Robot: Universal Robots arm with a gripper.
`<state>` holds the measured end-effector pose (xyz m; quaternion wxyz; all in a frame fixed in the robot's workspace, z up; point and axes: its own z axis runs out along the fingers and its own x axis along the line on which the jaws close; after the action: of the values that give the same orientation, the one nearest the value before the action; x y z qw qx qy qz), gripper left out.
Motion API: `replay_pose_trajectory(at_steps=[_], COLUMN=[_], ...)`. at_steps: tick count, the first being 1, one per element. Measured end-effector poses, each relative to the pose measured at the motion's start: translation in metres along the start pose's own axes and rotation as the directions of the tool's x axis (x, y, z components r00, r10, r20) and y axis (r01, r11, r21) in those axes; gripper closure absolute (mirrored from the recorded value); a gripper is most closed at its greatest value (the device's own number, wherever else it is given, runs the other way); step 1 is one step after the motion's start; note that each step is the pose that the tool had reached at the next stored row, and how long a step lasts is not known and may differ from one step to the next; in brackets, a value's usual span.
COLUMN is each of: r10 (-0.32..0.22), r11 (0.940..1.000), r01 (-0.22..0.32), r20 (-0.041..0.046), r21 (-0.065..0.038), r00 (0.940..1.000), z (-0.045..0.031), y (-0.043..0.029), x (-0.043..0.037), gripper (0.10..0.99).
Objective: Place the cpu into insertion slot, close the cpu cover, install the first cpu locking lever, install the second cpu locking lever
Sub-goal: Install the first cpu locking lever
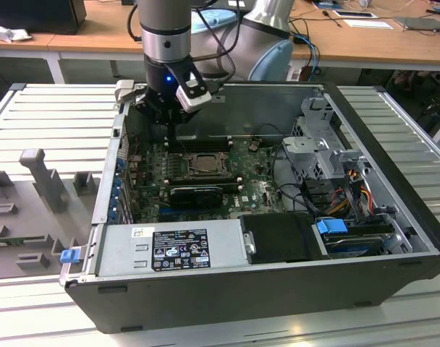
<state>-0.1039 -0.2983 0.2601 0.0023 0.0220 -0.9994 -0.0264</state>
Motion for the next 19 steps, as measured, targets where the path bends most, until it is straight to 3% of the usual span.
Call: replay_pose_trajectory(at_steps=[2, 11, 13, 15, 19], r10=[0.000, 0.000, 0.001, 0.000, 0.000], r11=[1.0000, 1.0000, 1.0000, 1.0000, 1.0000], r01=[0.000, 0.000, -0.001, 0.000, 0.000], r20=[-0.0002, -0.0064, -0.0064, -0.0054, -0.0041], r21=[0.000, 0.000, -0.001, -0.003, -0.005], r00=[1.0000, 1.0000, 1.0000, 1.0000, 1.0000], z=[-0.0001, 0.0004, 0.0004, 0.0004, 0.0003], y=[-0.0005, -0.0018, -0.0024, -0.0044, -0.0070], x=[-0.0134, -0.0415, -0.0394, -0.0267, -0.0097], gripper=[0.980, 0.980, 0.980, 0.980, 0.980])
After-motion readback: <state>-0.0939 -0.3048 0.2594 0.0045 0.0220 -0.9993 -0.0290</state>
